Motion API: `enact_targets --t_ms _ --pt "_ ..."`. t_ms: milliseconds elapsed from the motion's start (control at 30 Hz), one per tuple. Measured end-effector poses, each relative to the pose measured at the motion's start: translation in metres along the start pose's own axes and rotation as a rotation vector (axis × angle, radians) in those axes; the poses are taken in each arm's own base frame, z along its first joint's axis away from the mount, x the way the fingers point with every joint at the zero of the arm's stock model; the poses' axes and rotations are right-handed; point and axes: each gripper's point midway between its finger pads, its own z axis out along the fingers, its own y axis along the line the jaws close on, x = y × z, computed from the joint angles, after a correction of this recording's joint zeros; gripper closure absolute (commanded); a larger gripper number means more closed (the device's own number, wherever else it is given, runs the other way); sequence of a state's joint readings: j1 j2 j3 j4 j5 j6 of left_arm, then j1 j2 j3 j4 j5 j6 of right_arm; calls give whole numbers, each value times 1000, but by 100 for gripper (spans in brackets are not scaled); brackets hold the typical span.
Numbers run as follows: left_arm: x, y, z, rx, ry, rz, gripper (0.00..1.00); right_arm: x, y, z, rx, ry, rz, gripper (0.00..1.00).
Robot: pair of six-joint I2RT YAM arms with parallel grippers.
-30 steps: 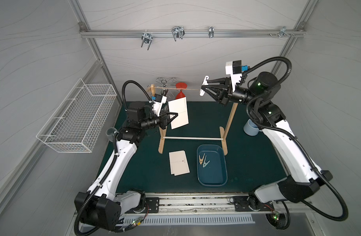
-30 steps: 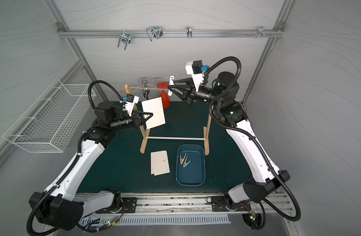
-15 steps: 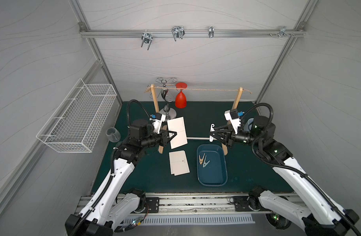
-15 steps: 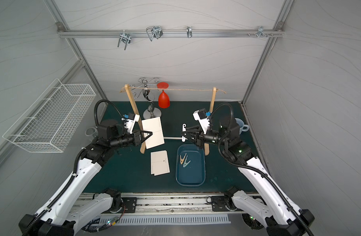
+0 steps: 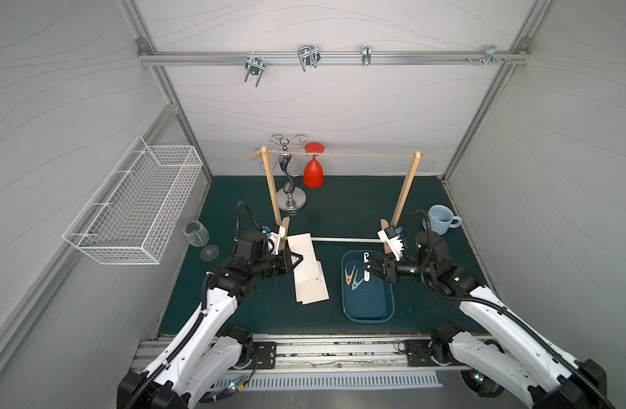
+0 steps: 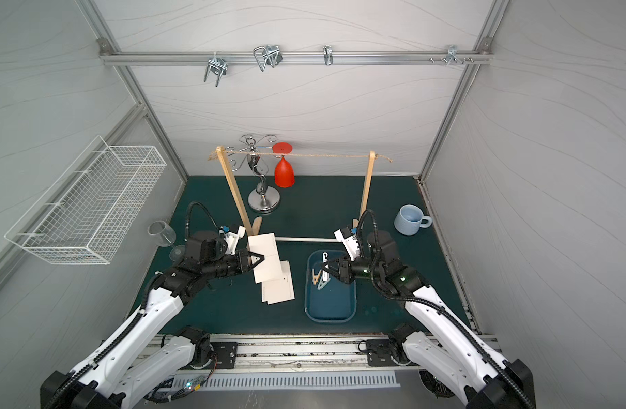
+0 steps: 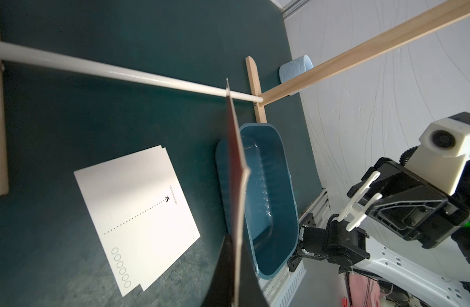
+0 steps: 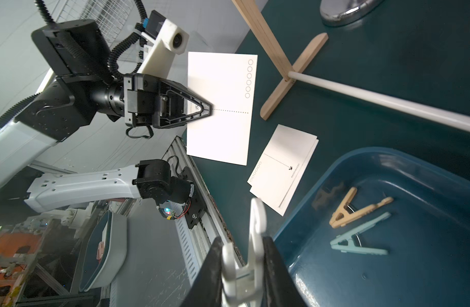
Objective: Remove the postcards from the strings
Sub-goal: Place the postcard on the postcard.
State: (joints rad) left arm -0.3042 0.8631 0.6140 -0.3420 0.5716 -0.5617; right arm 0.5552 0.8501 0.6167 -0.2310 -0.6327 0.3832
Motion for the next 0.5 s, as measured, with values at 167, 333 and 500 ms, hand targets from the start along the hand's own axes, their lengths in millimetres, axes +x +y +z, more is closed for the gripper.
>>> enact_targets --t_ms 167,333,500 --pt "8 11 4 -24 7 -30 100 19 -18 9 30 32 57 100" --pt "13 17 9 -37 18 -42 100 33 -32 17 55 65 99 100" --pt "22 31 18 -67 41 -75 100 38 -48 24 106 75 128 100"
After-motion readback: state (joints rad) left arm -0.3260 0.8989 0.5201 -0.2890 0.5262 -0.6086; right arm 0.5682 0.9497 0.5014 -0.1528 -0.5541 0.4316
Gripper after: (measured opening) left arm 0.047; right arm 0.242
